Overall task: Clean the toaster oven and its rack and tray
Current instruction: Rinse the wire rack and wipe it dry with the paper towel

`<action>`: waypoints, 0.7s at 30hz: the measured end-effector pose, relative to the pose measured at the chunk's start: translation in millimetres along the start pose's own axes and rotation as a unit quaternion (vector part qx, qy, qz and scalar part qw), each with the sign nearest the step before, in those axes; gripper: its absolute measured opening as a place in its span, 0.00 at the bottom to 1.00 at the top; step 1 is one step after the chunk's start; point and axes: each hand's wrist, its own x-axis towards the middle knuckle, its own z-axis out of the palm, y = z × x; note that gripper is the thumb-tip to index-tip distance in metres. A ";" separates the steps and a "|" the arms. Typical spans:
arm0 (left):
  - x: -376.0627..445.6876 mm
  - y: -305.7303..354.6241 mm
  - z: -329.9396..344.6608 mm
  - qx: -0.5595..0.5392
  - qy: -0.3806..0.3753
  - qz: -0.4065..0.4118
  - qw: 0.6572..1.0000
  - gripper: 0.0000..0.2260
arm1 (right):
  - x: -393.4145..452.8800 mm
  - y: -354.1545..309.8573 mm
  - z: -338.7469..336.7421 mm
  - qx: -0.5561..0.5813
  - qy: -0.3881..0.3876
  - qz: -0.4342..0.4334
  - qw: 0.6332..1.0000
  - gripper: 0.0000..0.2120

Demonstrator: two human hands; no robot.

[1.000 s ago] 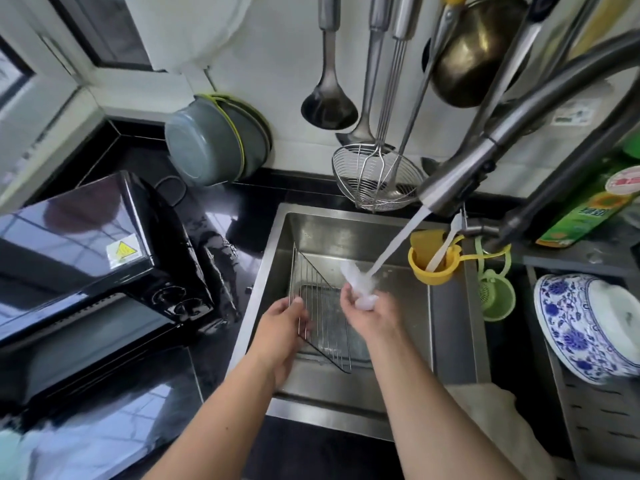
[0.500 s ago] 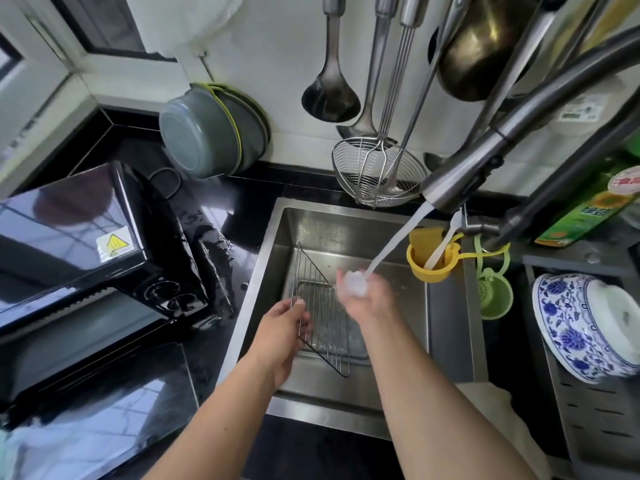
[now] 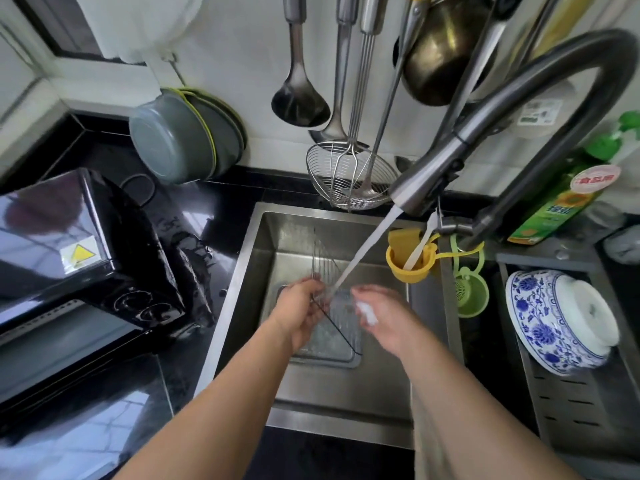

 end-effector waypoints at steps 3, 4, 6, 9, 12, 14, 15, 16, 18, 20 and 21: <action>13.5 4.7 13.1 -0.003 -0.007 -0.015 1.000 0.08 | -11.9 -2.3 -24.1 -0.116 0.060 -0.024 0.991 0.06; 16.3 6.7 17.1 -0.003 -0.012 -0.017 1.000 0.10 | -16.8 -5.2 -28.0 -0.167 0.072 -0.044 0.982 0.06; 18.0 9.5 24.4 -0.007 -0.010 -0.016 1.000 0.12 | -30.7 -12.2 -30.5 -0.269 0.069 -0.107 0.955 0.11; 4.9 5.6 40.4 -0.002 -0.019 -0.011 1.000 0.15 | -37.1 -13.5 -17.6 -0.404 0.037 -0.187 0.895 0.23; -24.8 -5.7 56.1 0.053 -0.019 -0.015 0.998 0.13 | -27.0 -4.8 1.6 -0.462 0.033 -0.207 0.862 0.17; -36.1 -12.8 52.5 0.103 -0.045 -0.012 0.994 0.11 | -23.0 -1.9 2.9 -0.451 0.056 -0.188 0.871 0.09; -37.5 -15.4 46.2 0.138 -0.065 -0.007 0.988 0.11 | -25.0 -1.0 -0.3 -0.431 0.063 -0.182 0.882 0.10; -40.1 -14.9 39.4 0.176 -0.081 0.001 0.981 0.11 | -28.7 0.4 -4.6 -0.415 0.060 -0.181 0.889 0.12; -41.3 -15.5 22.7 0.236 -0.097 0.023 0.967 0.11 | -36.2 4.9 -9.3 -0.409 0.019 -0.203 0.889 0.11; -41.0 -17.3 9.1 0.272 -0.059 0.064 0.958 0.10 | -39.0 11.1 -6.8 -0.390 -0.028 -0.207 0.897 0.10; -40.2 -16.6 3.5 0.302 -0.006 0.099 0.948 0.08 | -38.5 12.5 -4.4 -0.379 -0.029 -0.205 0.902 0.10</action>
